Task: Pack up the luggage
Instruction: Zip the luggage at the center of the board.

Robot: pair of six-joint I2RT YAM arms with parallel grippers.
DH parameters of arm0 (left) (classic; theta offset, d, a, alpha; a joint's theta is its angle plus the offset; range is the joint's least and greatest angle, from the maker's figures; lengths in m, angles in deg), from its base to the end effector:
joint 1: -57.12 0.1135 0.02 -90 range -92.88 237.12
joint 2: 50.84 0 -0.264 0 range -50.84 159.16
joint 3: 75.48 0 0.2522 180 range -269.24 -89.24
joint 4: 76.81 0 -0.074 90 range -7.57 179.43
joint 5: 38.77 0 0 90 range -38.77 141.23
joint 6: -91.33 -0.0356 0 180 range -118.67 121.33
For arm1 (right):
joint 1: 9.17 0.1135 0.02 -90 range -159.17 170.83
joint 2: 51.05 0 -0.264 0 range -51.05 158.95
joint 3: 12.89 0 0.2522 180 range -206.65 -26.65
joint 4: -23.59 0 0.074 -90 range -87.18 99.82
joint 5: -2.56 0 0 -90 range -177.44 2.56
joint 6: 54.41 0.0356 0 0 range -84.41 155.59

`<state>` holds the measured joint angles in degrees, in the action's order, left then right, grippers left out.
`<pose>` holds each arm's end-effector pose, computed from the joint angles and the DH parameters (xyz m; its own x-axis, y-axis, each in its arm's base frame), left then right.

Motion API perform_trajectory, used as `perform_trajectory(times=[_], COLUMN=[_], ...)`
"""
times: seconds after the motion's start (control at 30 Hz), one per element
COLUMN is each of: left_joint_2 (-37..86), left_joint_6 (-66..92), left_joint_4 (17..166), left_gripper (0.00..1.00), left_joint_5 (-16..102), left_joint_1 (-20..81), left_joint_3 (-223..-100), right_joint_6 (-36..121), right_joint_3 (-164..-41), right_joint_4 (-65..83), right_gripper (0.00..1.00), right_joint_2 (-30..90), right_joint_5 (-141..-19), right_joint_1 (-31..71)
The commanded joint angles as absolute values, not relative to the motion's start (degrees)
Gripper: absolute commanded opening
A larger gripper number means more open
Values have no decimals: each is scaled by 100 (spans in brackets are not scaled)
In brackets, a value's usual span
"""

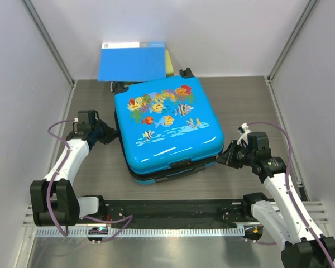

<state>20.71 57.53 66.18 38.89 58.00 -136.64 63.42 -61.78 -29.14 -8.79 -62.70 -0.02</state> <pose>0.2582 -0.0036 0.2384 -0.5172 -0.8198 -0.2458 -0.5395 0.5352 -0.6500 0.1446 0.0384 0.2435 -0.8303 0.2957 -0.4724 -0.0490 0.8056 0.5904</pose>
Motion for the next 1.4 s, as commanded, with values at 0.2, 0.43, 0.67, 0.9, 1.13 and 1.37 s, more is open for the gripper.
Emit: perform_trajectory(times=[0.2,0.43,0.67,0.9,1.13,1.37], left_joint_2=[1719,1569,1464,1464,1499,1578], left_joint_6=[6215,6425,6627,6786,6918,7067], left_joint_4=[6948,6948,6957,6992,7027,7097], left_gripper=[0,0,0,0,0,0], left_joint_5=[4490,4771,4956,5070,5299,5466], left_joint_1=[5764,5361,5070,4745,4499,4200], left_joint_3=[-13424,-13327,-13275,-13275,-13301,-13354], right_joint_6=[7039,7241,7364,7460,7610,7619], right_joint_3=[-5961,-5847,-5759,-5767,-5820,-5925], right_joint_4=[-2516,-2454,-2130,-1804,-1540,-1391], right_gripper=[1,1,1,1,1,1], right_joint_2=[-1501,-1695,-1590,-1274,-1089,-834], right_joint_5=[-5325,-5298,-5369,-5632,-6054,-6238], right_joint_1=[59,85,182,594,1122,1500])
